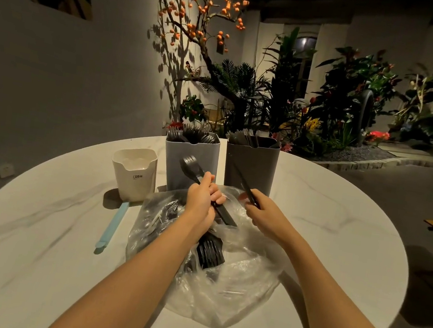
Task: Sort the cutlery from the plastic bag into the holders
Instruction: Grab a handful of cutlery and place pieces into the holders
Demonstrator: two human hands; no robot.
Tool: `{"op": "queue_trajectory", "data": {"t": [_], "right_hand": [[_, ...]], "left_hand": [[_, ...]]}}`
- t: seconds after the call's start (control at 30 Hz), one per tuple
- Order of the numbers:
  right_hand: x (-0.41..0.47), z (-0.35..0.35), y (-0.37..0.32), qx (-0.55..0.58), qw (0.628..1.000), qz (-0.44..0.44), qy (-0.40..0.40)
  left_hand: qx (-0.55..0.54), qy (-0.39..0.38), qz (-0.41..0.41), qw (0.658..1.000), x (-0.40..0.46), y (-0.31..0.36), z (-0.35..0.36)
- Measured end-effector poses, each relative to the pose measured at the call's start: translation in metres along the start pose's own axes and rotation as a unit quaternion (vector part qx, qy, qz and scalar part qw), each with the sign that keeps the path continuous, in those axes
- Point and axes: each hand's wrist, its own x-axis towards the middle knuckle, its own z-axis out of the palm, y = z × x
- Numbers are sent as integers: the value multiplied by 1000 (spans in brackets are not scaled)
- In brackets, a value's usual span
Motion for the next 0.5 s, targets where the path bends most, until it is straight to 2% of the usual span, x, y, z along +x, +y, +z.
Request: {"op": "queue_trajectory", "data": {"t": [0.13,0.23,0.37,0.5], "right_hand": [[-2,3,-3,-39,999,-29,-22],[-3,3,-3,-38,998,-43,-38],[-4,2,-7,15,996,-44,-71],[-6,-4,-9,116,988,25,-100]], "left_hand": [[71,-50,1,996,-6,-1,3],[94,-48,-3,994,-6,-3,0],[81,-28,-5,996,-3,-3,-3],[96,-12,40,994,-1,1,-2]]}}
